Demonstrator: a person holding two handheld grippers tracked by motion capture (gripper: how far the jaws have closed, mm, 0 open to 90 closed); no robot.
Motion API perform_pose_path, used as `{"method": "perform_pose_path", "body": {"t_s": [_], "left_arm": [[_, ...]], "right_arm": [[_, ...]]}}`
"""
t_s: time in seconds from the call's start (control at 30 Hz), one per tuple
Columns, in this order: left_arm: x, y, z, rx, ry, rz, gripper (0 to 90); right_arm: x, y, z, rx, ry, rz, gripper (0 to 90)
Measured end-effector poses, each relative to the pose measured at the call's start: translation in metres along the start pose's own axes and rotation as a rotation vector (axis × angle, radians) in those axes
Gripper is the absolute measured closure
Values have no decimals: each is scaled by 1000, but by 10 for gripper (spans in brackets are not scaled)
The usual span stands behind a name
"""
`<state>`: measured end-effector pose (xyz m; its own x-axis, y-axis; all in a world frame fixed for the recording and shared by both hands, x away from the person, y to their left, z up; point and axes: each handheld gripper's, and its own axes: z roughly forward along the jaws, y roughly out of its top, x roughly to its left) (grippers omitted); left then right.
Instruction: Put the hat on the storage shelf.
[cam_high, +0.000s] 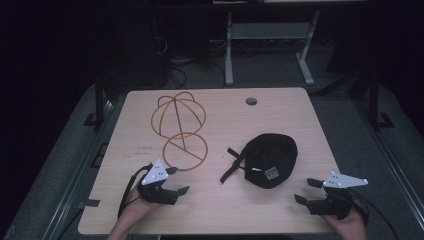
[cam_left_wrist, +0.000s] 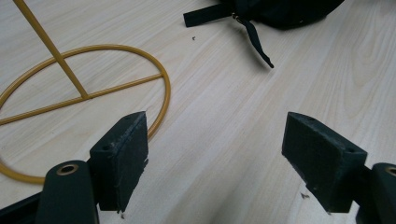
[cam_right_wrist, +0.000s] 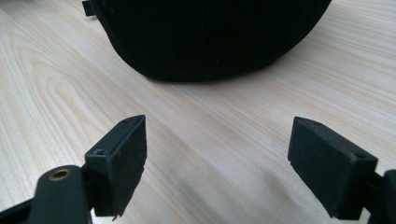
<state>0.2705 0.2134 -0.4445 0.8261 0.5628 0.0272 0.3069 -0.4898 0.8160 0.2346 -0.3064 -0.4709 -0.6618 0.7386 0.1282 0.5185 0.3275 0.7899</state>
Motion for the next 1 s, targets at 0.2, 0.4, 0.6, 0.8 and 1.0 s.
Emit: {"method": "perform_pose_path", "body": {"t_s": [0.2,0.4,0.6,0.8,1.0], "left_arm": [[-2,3,1,-8,-10,1,227],[-11,8,4,7,-31,29,227],[-21,15,12,18,-74,48,232],[-25,21,19,17,-99,58,230],[-29,26,20,10,-118,66,229]], "right_arm": [[1,0,1,-8,4,0,189],[2,0,-1,-26,6,8,188],[2,1,-1,-32,7,11,186],[1,2,-3,-45,9,15,185],[3,3,-4,-49,8,10,183]]}}
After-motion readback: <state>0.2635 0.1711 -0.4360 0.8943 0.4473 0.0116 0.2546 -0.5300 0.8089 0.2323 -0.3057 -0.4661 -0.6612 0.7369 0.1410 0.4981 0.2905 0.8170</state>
